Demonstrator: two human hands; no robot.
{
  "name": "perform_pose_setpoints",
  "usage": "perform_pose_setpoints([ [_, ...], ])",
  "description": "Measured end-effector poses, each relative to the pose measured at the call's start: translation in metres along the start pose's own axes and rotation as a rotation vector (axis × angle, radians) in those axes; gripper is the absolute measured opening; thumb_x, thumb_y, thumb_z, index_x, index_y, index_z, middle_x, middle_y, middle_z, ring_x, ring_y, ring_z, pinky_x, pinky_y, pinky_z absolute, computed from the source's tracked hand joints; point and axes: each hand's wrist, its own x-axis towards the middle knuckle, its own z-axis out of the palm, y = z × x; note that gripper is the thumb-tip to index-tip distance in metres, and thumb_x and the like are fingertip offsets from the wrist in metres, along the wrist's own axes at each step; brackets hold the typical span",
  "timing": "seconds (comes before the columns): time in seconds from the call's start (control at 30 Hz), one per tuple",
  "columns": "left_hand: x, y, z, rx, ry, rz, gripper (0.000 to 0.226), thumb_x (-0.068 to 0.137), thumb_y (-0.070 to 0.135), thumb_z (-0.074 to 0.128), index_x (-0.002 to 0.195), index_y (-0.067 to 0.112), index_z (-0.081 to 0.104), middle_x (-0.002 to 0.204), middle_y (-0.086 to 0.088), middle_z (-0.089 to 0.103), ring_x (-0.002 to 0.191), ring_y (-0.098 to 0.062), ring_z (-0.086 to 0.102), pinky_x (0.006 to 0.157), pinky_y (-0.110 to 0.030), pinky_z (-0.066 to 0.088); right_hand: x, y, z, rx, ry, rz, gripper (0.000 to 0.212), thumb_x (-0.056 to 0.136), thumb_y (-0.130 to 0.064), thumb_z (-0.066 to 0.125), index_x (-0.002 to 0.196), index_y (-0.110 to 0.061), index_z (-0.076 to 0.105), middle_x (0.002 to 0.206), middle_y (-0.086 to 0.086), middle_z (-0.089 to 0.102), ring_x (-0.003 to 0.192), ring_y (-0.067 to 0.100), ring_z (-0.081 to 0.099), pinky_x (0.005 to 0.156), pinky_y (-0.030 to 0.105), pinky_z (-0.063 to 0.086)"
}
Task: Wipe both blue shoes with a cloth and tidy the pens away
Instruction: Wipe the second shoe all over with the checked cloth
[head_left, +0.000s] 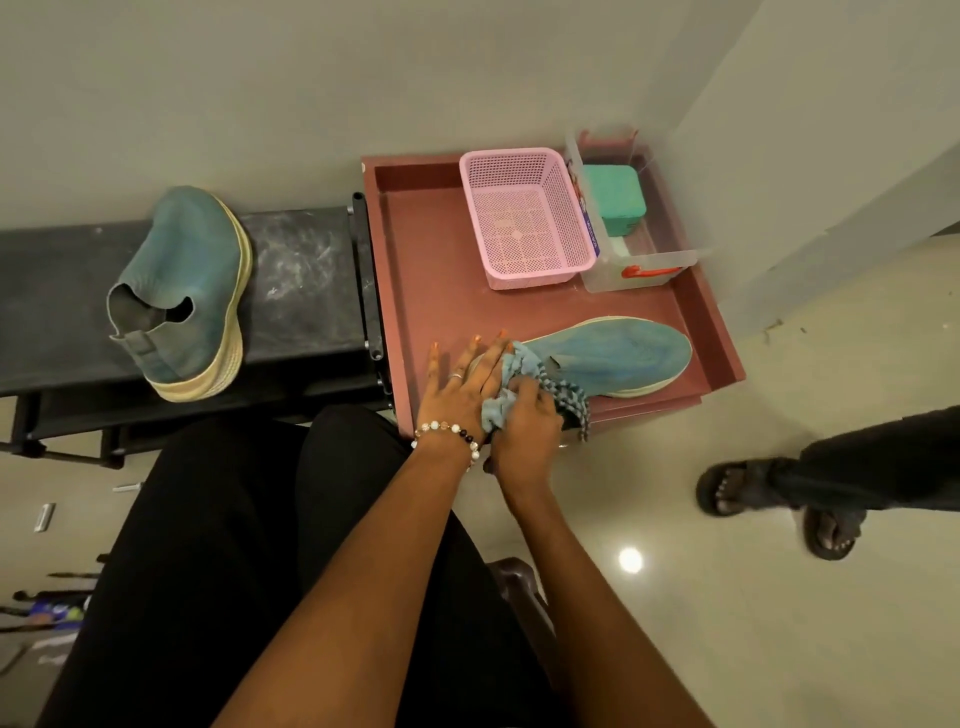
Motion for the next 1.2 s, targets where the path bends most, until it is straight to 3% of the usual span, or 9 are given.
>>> perform_pose_setpoints([
  [0.17, 0.003, 0.002, 0.003, -0.055, 0.065, -0.030, 0.080, 0.099, 0.015, 0.039, 0.145, 0.023, -0.026, 0.155, 0.011, -0.028, 0.147, -0.020, -0.014, 0.108, -0.060, -0.017, 0.017, 0.060, -0.033, -0.360, -0.066, -0.335, 0.052, 0.059, 0.005, 0.073, 0.106, -0.012, 0.059, 0.091, 0.009, 0.068, 0.083, 0.029, 0.065, 0.073, 0.036, 0.047],
  [0.37, 0.003, 0.002, 0.006, -0.043, 0.042, -0.030, 0.080, 0.101, 0.028, 0.036, 0.142, 0.022, -0.033, 0.154, 0.010, -0.031, 0.147, -0.019, -0.017, 0.108, -0.058, -0.018, 0.004, 0.010, -0.003, -0.150, 0.107, -0.057, 0.041, 0.060, 0.008, 0.075, 0.097, -0.003, 0.063, 0.081, 0.017, 0.068, 0.077, 0.033, 0.064, 0.068, 0.039, 0.049],
  [0.47, 0.003, 0.001, 0.009, -0.019, 0.036, -0.027, 0.087, 0.099, 0.033, 0.042, 0.139, 0.022, -0.036, 0.154, 0.009, -0.033, 0.146, -0.020, -0.018, 0.107, -0.058, -0.018, -0.001, 0.015, -0.001, -0.001, -0.054, -0.094, 0.060, 0.048, 0.007, 0.084, 0.101, -0.005, 0.059, 0.089, 0.015, 0.067, 0.082, 0.032, 0.063, 0.070, 0.039, 0.053],
  [0.53, 0.002, 0.002, 0.006, -0.037, 0.034, -0.022, 0.083, 0.099, 0.018, 0.038, 0.139, 0.024, -0.035, 0.154, 0.011, -0.032, 0.146, -0.019, -0.017, 0.108, -0.058, -0.018, 0.005, 0.041, -0.013, -0.149, -0.137, -0.259, 0.064, 0.048, 0.002, 0.083, 0.105, -0.011, 0.059, 0.095, 0.010, 0.066, 0.088, 0.029, 0.063, 0.074, 0.037, 0.051],
  [0.63, 0.003, 0.002, 0.002, -0.058, 0.043, -0.032, 0.081, 0.101, 0.023, 0.036, 0.140, 0.026, -0.034, 0.155, 0.013, -0.028, 0.147, -0.018, -0.015, 0.110, -0.058, -0.016, 0.021, 0.071, -0.038, -0.428, -0.028, -0.391, 0.043, 0.069, -0.004, 0.062, 0.111, -0.012, 0.062, 0.096, 0.008, 0.068, 0.091, 0.027, 0.064, 0.079, 0.037, 0.045],
  [0.83, 0.003, 0.002, 0.006, -0.065, 0.051, -0.035, 0.084, 0.099, 0.017, 0.036, 0.140, 0.025, -0.036, 0.155, 0.012, -0.029, 0.147, -0.018, -0.016, 0.108, -0.058, -0.018, 0.008, 0.021, -0.012, -0.273, 0.115, -0.118, 0.035, 0.060, 0.005, 0.073, 0.092, -0.005, 0.063, 0.079, 0.017, 0.066, 0.075, 0.034, 0.064, 0.067, 0.040, 0.049],
  [0.97, 0.003, 0.000, 0.010, -0.047, 0.075, -0.036, 0.089, 0.098, 0.020, 0.038, 0.134, 0.026, -0.043, 0.153, 0.013, -0.032, 0.147, -0.019, -0.016, 0.107, -0.059, -0.019, -0.001, 0.017, -0.005, -0.048, -0.023, -0.126, 0.045, 0.058, 0.006, 0.078, 0.097, -0.005, 0.059, 0.089, 0.016, 0.066, 0.079, 0.034, 0.062, 0.068, 0.040, 0.051],
  [1.1, 0.005, 0.002, 0.005, -0.071, 0.068, -0.026, 0.082, 0.100, 0.020, 0.038, 0.141, 0.026, -0.033, 0.156, 0.013, -0.026, 0.147, -0.019, -0.014, 0.108, -0.058, -0.018, 0.014, 0.067, -0.038, -0.357, -0.083, -0.376, 0.062, 0.054, -0.001, 0.079, 0.111, -0.015, 0.059, 0.098, 0.006, 0.067, 0.093, 0.027, 0.063, 0.079, 0.036, 0.045],
  [1.2, 0.006, 0.004, 0.009, -0.056, 0.081, -0.030, 0.089, 0.098, 0.024, 0.044, 0.141, 0.025, -0.033, 0.156, 0.011, -0.026, 0.148, -0.020, -0.013, 0.109, -0.060, -0.016, 0.021, 0.072, -0.038, -0.379, 0.053, -0.226, 0.054, 0.059, 0.005, 0.073, 0.108, -0.012, 0.061, 0.092, 0.009, 0.067, 0.090, 0.029, 0.064, 0.078, 0.037, 0.045],
])
